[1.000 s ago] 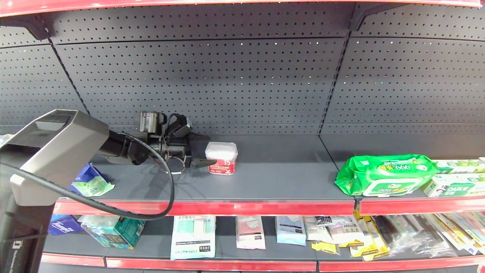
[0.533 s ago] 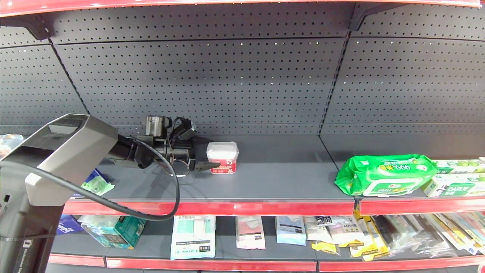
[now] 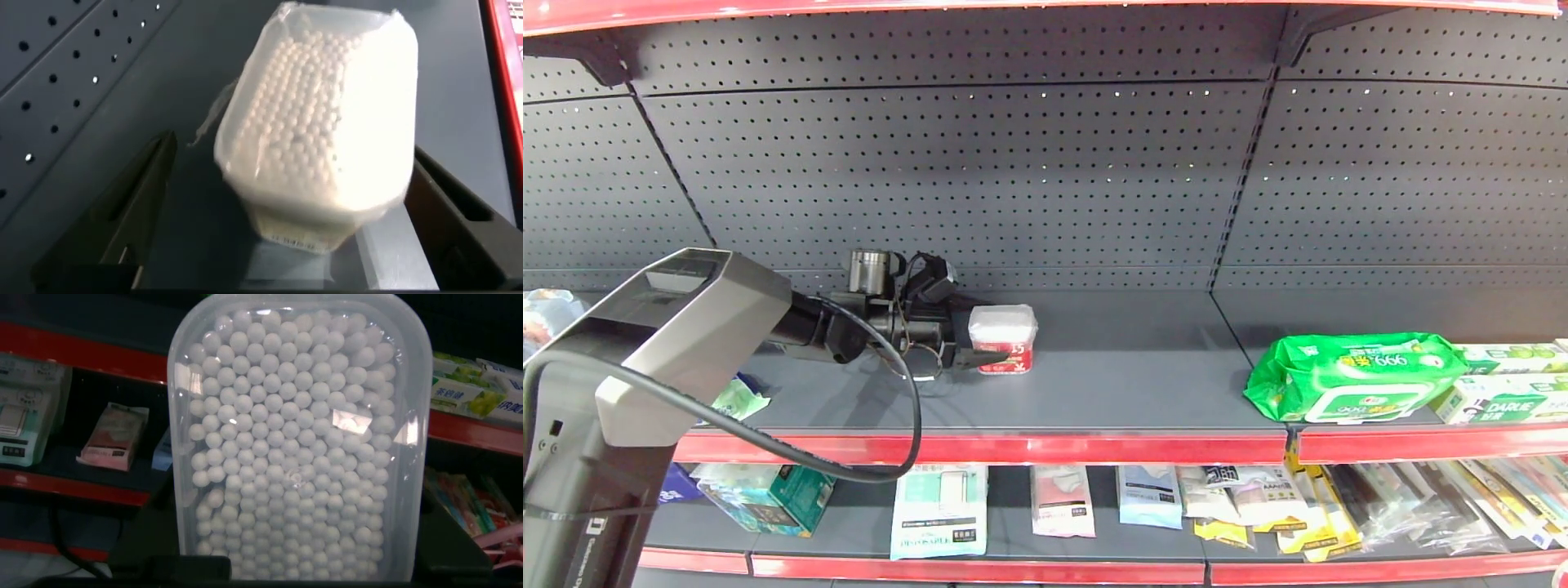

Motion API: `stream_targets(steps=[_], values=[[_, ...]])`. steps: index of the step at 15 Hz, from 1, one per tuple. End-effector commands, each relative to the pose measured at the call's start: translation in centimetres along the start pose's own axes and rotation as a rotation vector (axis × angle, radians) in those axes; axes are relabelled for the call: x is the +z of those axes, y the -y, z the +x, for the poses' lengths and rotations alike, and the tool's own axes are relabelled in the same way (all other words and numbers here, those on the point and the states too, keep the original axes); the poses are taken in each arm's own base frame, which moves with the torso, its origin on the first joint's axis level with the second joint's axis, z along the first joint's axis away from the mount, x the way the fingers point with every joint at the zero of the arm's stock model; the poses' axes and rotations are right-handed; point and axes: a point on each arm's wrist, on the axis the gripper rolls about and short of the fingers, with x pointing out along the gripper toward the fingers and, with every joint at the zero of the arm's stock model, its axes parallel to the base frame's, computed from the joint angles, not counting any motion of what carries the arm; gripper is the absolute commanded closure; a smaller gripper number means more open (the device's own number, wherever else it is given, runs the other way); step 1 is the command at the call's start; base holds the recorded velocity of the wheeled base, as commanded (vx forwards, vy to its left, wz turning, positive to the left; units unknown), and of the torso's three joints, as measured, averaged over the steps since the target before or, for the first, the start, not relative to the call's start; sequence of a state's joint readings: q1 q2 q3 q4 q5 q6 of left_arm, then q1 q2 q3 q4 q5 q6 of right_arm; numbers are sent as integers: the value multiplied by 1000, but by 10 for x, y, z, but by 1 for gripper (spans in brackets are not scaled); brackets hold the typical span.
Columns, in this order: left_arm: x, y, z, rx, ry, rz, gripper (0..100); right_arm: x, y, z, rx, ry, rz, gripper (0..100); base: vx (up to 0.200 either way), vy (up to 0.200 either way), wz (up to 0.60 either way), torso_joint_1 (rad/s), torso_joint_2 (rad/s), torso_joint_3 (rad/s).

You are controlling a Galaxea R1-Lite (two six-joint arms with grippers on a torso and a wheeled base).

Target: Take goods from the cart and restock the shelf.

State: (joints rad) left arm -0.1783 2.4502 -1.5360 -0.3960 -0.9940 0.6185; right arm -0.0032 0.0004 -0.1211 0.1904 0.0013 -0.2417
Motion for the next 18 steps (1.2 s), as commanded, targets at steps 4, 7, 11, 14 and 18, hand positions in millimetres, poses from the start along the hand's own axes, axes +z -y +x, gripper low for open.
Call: stream_targets(steps=[4,7,11,14,18], values=[[-2,-7,8,7,7,19,0,0,0,0,0,1,-1,100,0,0,0,0,0,0],[4,-4,16,-7,16,14,0,0,0,0,0,1,-1,100,0,0,0,0,0,0],[5,-4,17,-8,16,16,0,0,0,0,0,1,-1,100,0,0,0,0,0,0],[2,-3,20,2,4,15,0,0,0,0,0,1,1,100,0,0,0,0,0,0],[3,-2,26,15,4,32,0,0,0,0,0,1,1,100,0,0,0,0,0,0]])
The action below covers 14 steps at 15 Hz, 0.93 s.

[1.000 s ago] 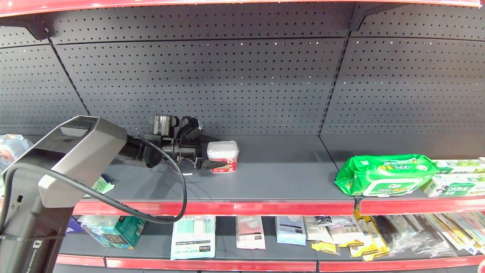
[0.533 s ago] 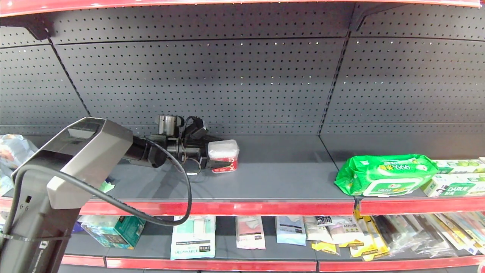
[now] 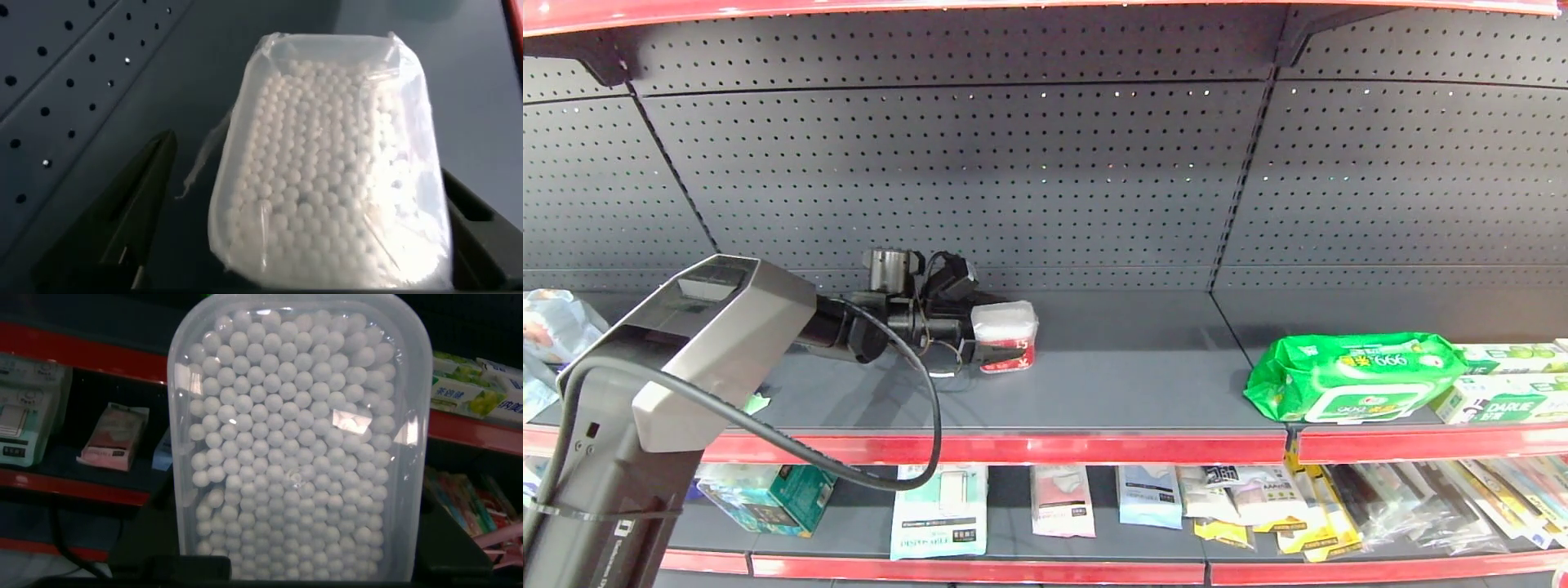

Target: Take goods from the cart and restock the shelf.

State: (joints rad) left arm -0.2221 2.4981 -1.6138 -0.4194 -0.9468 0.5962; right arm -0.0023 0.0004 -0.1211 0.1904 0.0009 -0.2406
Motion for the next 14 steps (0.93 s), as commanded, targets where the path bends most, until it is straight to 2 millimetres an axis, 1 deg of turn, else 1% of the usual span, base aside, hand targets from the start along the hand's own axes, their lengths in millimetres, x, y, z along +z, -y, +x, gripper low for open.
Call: stream_targets(steps=[1,3,5,7,14], values=[[-2,0,2,3,-2,1,0,0,0,0,1,1,0,100,0,0,0,0,0,0],[-3,-1,4,21,2,0,0,0,0,0,0,1,0,100,0,0,0,0,0,0],[-2,0,9,42,15,-9,0,0,0,0,0,1,0,100,0,0,0,0,0,0],[-5,0,16,77,36,-5,0,0,0,0,0,1,0,100,0,0,0,0,0,0],[-7,-3,13,112,39,-22,0,0,0,0,2,0,1,100,0,0,0,0,0,0]])
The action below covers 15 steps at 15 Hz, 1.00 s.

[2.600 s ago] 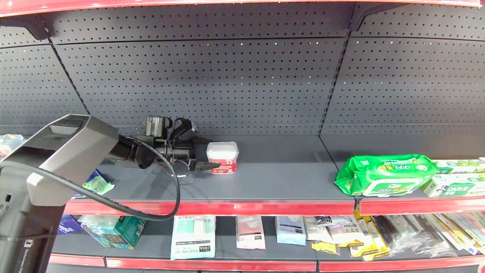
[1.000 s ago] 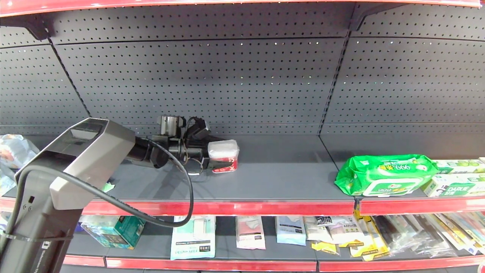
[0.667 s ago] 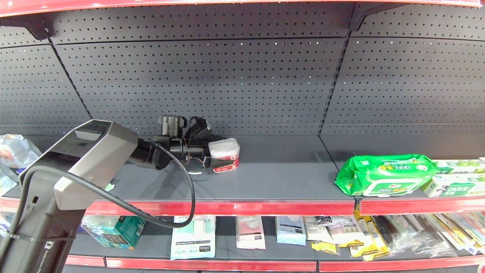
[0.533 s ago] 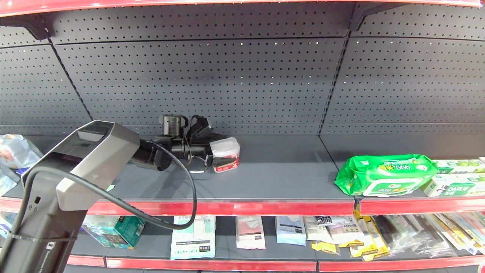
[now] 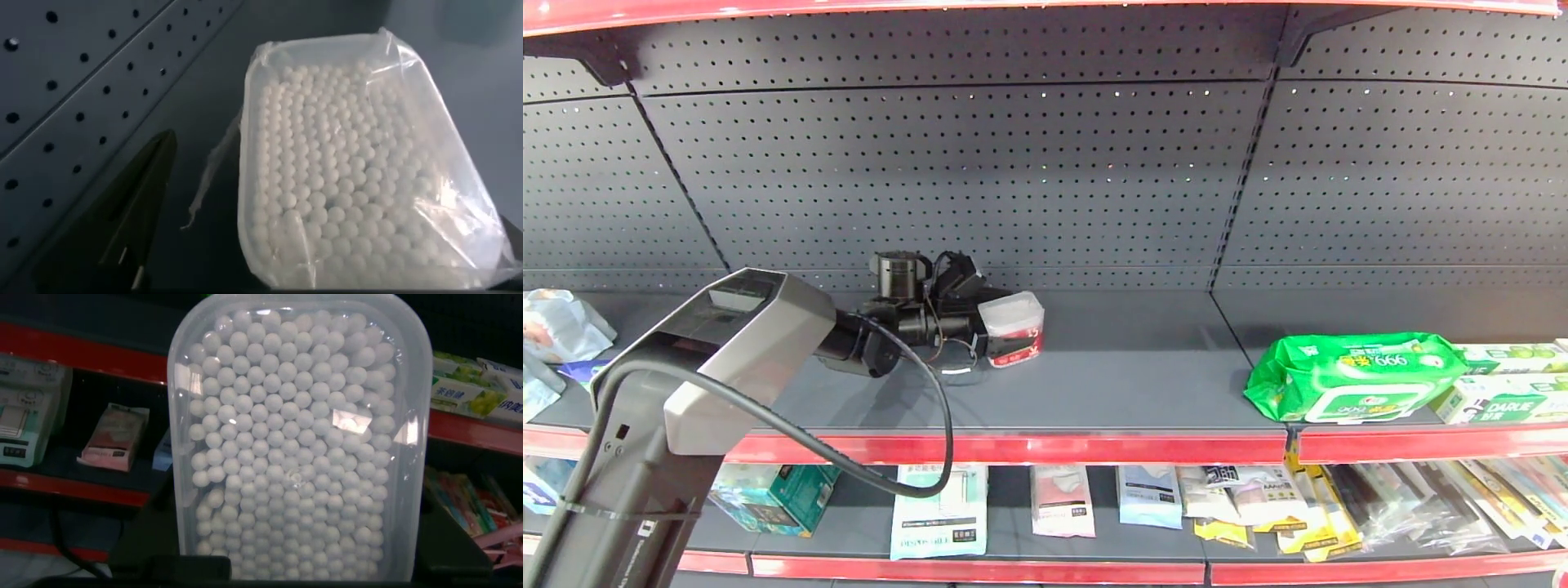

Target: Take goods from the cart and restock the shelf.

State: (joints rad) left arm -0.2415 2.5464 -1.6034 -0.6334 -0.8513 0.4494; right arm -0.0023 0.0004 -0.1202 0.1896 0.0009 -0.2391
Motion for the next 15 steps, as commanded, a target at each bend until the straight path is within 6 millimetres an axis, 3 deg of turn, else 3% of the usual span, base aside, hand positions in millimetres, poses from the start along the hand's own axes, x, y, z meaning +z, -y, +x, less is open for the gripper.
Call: stream_targets(steps=[1,9,15], values=[[-1,-1,-1,14,-6,-2,0,0,0,0,0,1,1,100,0,0,0,0,0,0],[-3,-11,-13,75,-22,-4,0,0,0,0,-2,0,1,100,0,0,0,0,0,0],[-2,-10,-9,92,-23,5,0,0,0,0,-2,0,3,100,0,0,0,0,0,0]])
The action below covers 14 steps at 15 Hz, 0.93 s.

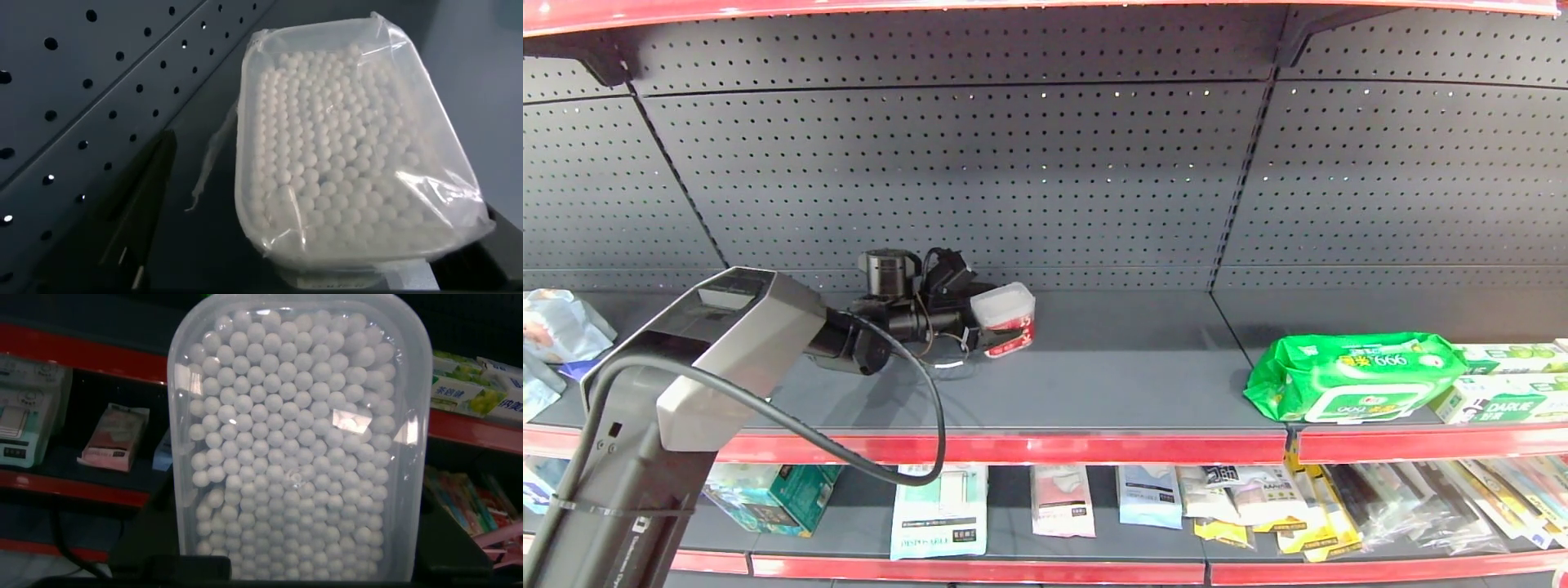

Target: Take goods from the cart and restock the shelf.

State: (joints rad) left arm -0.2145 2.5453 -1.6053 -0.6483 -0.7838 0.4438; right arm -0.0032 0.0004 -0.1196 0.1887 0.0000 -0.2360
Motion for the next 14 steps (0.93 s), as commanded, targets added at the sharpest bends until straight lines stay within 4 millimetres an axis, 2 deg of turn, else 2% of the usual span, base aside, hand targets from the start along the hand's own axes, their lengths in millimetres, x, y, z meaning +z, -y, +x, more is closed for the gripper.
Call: stream_targets(steps=[1,8,9,14], values=[[1,1,1,6,-2,-8,0,0,0,0,0,1,0,100,0,0,0,0,0,0],[2,1,4,57,-16,-53,0,0,0,0,1,1,0,100,0,0,0,0,0,0],[2,1,4,58,-14,-47,100,0,0,0,1,1,0,100,0,0,0,0,0,0],[3,0,4,68,11,-46,100,0,0,0,0,1,0,100,0,0,0,0,0,0]])
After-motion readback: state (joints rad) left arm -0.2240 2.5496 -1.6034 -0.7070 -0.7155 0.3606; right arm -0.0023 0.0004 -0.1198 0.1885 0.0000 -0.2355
